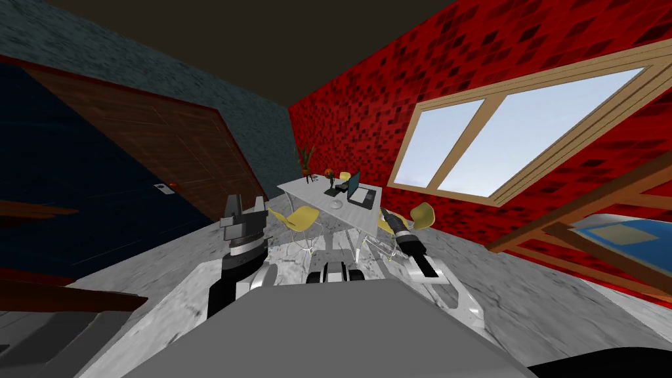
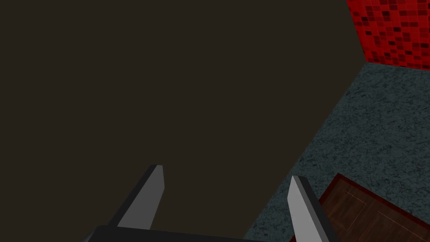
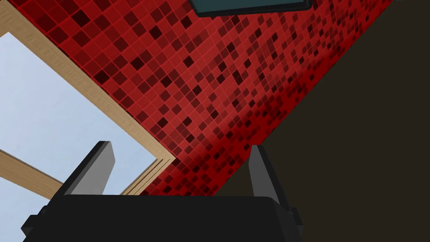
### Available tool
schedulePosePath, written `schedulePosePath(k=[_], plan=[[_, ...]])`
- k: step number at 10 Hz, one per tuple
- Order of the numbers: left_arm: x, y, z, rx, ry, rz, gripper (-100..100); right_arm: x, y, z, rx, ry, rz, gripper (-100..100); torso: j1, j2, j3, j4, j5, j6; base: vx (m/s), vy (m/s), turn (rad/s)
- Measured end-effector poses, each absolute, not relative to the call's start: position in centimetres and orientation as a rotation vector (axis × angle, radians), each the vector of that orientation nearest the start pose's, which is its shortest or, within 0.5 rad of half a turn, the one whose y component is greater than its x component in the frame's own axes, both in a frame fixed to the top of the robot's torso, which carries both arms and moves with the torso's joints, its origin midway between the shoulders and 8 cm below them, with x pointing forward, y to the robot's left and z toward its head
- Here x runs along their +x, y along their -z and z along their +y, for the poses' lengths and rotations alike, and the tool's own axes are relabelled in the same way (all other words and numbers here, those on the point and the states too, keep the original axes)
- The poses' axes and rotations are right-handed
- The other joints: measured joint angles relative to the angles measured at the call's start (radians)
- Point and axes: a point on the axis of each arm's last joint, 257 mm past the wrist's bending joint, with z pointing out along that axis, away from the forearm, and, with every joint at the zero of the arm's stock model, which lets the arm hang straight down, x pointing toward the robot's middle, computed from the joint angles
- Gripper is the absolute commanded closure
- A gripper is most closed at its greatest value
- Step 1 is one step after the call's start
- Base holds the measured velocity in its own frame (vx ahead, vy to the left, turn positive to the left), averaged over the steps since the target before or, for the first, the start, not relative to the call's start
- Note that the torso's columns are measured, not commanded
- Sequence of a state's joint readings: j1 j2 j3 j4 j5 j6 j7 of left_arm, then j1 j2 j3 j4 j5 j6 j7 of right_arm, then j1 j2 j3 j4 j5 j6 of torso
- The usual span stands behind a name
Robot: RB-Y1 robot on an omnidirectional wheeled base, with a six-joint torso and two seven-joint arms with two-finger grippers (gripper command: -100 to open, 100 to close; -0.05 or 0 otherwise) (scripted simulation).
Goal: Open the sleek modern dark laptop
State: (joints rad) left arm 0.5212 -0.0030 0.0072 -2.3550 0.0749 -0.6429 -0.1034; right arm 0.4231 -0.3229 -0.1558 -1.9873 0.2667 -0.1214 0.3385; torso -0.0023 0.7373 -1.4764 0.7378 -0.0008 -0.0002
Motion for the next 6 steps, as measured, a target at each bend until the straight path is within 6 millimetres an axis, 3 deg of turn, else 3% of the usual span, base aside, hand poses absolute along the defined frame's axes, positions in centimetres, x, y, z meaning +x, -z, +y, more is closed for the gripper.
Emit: schedulePosePath(k=[3, 6], plan=[[29.7, -7.5, 28.6, -0.512, 1.273, 0.445, 0, 42.4, 17.5, -41.6, 0.429, -0.223, 1.461, -100, 0.003, 0.0, 0.0, 0.0, 0.001, 0.0, -0.02, 0.093, 0.165], [29.7, -7.5, 28.6, -0.512, 1.273, 0.445, 0, 41.4, 19.4, -46.1, 0.405, -0.026, 1.544, -100, 0.002, 0.0, 0.0, 0.0, 0.001, 0.0, -0.001, 0.084, 0.112]])
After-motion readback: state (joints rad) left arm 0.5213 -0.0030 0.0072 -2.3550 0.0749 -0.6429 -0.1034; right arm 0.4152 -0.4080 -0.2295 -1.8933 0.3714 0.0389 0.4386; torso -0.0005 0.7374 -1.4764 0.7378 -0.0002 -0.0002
